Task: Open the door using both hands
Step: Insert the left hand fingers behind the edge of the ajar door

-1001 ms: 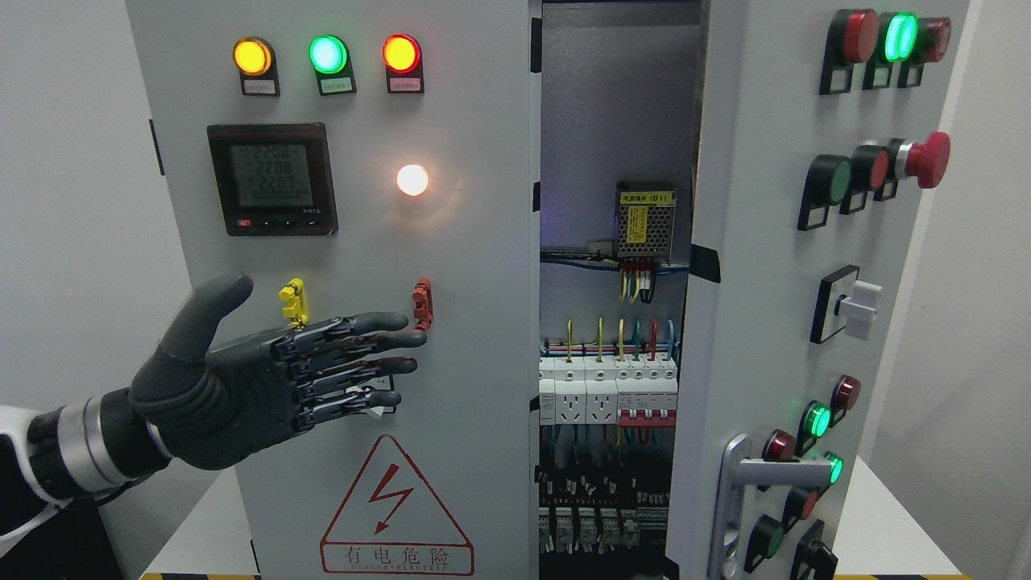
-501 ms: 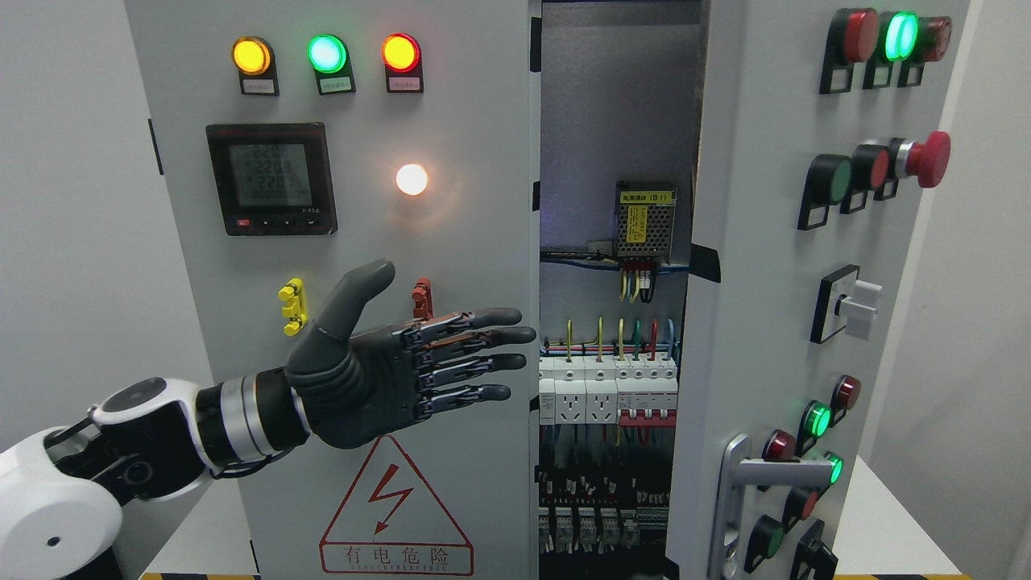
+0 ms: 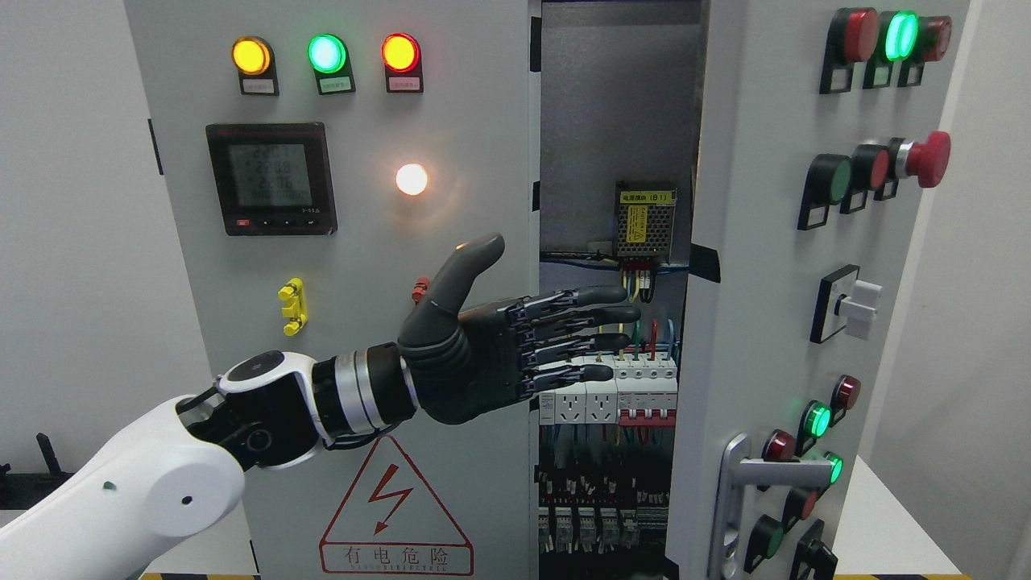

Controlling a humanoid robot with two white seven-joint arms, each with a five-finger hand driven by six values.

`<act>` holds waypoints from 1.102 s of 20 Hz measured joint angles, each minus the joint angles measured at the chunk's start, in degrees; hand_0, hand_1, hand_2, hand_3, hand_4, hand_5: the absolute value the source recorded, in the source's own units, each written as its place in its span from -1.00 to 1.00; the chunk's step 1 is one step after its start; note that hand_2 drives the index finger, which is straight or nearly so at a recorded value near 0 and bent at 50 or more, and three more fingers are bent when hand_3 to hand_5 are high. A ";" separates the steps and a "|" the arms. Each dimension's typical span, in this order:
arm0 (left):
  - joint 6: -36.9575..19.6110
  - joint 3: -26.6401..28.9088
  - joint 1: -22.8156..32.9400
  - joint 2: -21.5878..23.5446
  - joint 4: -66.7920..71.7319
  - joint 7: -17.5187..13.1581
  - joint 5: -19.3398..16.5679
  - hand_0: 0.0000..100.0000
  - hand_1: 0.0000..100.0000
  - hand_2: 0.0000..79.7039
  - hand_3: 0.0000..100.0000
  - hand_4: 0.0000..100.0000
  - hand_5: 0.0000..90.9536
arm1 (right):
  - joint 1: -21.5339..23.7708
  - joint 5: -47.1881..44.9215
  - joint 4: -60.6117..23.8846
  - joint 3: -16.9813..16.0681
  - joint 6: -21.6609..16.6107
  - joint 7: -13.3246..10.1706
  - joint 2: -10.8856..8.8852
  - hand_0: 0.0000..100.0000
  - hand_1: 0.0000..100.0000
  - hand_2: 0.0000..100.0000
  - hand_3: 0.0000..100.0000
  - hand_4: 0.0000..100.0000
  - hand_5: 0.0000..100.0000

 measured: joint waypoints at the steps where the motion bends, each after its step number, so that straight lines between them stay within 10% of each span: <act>1: 0.62 0.47 -0.10 -1.44 0.70 0.04 -0.80 -1.00 -1.00 -1.00 -1.00 -0.91 -1.00 | 0.00 0.00 0.00 0.00 0.00 0.00 0.00 -1.00 -1.00 -1.00 -1.00 -1.00 -1.00; 22: 2.76 5.17 -0.92 -16.69 7.12 -0.09 -4.73 -1.00 -1.00 -1.00 -1.00 -0.91 -1.00 | 0.00 0.00 0.00 0.00 0.00 0.00 0.00 -1.00 -1.00 -1.00 -1.00 -1.00 -1.00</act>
